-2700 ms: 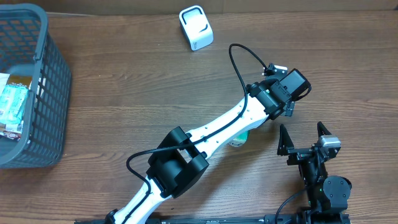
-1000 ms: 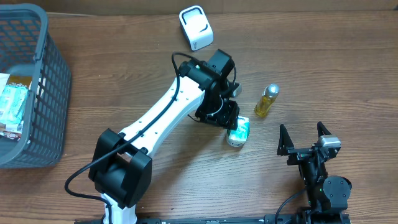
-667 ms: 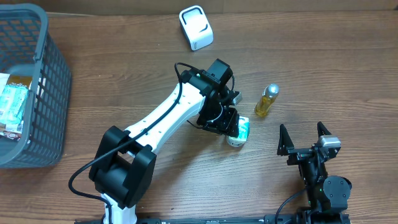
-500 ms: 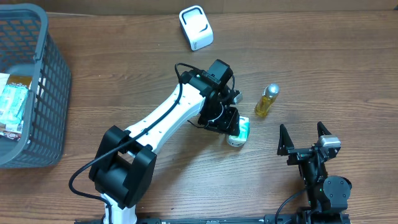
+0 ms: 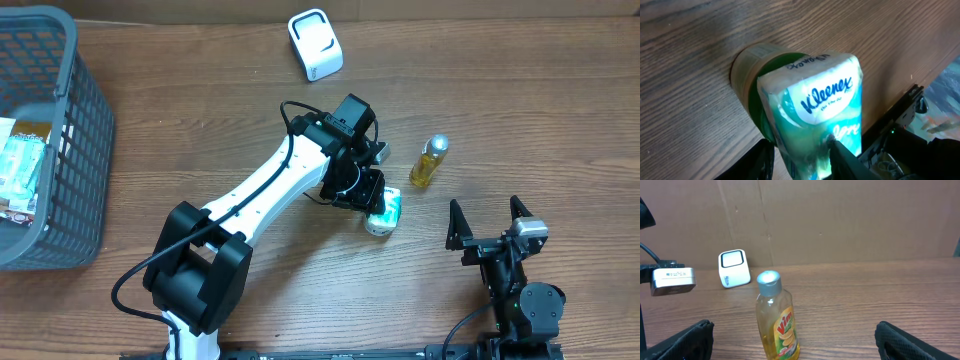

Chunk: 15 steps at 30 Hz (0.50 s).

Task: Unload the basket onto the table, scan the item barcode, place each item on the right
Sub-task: 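Close the left gripper on the Kleenex tissue pack and lift it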

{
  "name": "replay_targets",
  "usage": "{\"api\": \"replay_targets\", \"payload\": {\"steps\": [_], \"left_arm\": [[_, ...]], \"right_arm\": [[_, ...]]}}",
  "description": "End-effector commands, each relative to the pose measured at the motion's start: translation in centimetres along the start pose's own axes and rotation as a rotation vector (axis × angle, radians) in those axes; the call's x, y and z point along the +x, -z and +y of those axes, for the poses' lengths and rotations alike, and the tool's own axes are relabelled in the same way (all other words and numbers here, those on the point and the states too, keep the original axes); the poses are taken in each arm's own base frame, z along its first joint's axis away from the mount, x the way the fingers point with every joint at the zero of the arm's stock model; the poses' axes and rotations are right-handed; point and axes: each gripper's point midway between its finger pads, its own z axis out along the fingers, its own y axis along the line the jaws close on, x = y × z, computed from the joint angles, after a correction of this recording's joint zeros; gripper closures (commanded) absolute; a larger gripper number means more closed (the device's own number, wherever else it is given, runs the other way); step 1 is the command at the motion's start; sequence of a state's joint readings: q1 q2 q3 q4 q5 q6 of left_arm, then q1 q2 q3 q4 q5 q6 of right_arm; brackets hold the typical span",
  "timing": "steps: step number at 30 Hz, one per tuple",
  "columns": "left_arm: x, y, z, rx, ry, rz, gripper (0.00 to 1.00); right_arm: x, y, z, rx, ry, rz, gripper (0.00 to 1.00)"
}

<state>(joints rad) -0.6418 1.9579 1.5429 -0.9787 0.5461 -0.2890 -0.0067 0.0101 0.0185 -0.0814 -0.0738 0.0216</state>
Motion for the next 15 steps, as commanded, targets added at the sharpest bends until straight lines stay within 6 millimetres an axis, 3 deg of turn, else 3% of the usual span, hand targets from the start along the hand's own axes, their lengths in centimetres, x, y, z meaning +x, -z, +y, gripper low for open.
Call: {"api": "replay_targets", "payload": {"steps": [1, 4, 6, 15], "left_arm": [[0.48, -0.63, 0.19, -0.009, 0.012, 0.012, 0.62], [0.48, -0.63, 0.18, -0.008, 0.012, 0.012, 0.66], [0.49, -0.62, 0.12, -0.005, 0.012, 0.012, 0.76], [0.35, -0.22, -0.59, 0.031, 0.005, 0.01, 0.96]], "right_arm": [[0.26, -0.02, -0.15, 0.006, 0.007, -0.001, 0.0], [0.26, -0.02, -0.15, 0.006, 0.007, -0.001, 0.0], [0.26, -0.02, -0.15, 0.005, 0.007, 0.0, 0.0], [0.26, -0.02, -0.15, 0.005, 0.007, 0.0, 0.0]]}}
